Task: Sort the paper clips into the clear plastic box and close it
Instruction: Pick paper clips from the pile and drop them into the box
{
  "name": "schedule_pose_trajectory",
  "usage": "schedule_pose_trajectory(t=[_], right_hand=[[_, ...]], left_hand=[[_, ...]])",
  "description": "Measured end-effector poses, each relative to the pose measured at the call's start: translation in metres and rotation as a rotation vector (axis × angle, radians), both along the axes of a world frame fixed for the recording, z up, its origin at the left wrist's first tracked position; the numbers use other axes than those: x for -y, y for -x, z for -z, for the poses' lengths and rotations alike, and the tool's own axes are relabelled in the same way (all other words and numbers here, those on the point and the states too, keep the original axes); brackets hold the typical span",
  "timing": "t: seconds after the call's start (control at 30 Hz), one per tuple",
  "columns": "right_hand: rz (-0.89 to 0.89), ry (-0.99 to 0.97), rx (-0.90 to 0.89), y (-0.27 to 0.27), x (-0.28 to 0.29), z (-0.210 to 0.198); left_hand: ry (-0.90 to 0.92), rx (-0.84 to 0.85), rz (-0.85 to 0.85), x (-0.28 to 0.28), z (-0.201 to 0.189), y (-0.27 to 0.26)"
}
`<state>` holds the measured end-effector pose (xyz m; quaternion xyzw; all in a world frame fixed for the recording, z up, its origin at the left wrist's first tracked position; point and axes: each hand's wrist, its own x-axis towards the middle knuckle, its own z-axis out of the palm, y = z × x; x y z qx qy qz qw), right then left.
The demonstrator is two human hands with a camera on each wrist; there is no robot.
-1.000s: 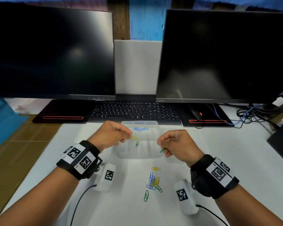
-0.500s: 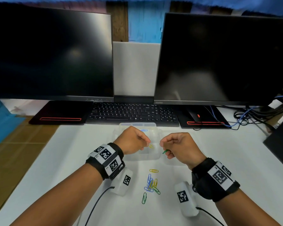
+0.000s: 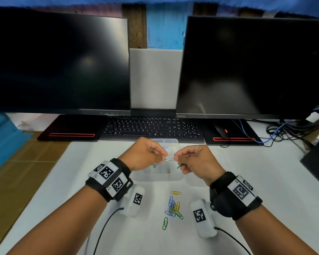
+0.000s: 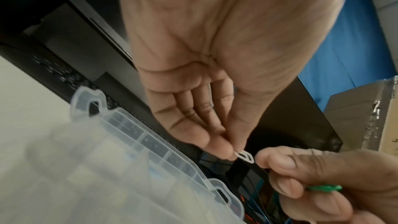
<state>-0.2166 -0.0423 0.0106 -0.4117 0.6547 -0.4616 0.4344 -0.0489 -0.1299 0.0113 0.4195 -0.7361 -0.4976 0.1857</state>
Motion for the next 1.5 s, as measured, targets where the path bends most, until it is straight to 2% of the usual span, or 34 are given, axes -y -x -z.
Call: schedule_pose_trajectory(t=[0.13, 0.27, 0.37, 0.43, 0.47, 0.6, 0.7, 0.8, 1.0, 1.27, 1.5], right_hand=[[0.004, 0.007, 0.0, -0.003, 0.005, -0.002], [0.008, 0.005, 0.023, -0.006, 0.009, 0.001], [0.007, 0.005, 0.035, -0.009, 0.01, 0.001], [0.007, 0.007, 0.045, -0.009, 0.009, 0.002], [0.009, 0.01, 0.055, -0.01, 0.009, 0.002], [-0.004, 0.052, 0.128, -0.01, 0.006, 0.0], [-0.008, 0.088, 0.199, -0.009, 0.001, -0.003], [-0.01, 0.086, 0.265, -0.007, -0.004, -0.004], [0.002, 0.065, 0.291, -0.008, -0.009, -0.005], [0.069, 0.195, 0.123, -0.009, -0.019, 0.003], [0.072, 0.264, 0.132, -0.006, -0.033, 0.006]], left_hand=[[0.048, 0.127, -0.106, 0.014, 0.001, -0.022], [0.028, 0.283, -0.098, 0.015, 0.007, -0.034], [0.115, 0.315, -0.134, 0.008, 0.008, -0.033], [0.188, 0.244, -0.161, 0.003, 0.006, -0.028], [0.163, 0.167, -0.157, 0.0, 0.005, -0.024], [-0.223, -0.109, -0.114, -0.021, 0.001, -0.004], [-0.293, -0.234, -0.161, -0.028, 0.007, 0.002], [-0.292, -0.264, -0.207, -0.03, 0.011, 0.003], [-0.22, -0.257, -0.216, -0.036, 0.008, 0.004], [-0.287, -0.348, -0.214, -0.046, 0.005, -0.002], [-0.351, -0.454, -0.232, -0.051, 0.001, -0.002]])
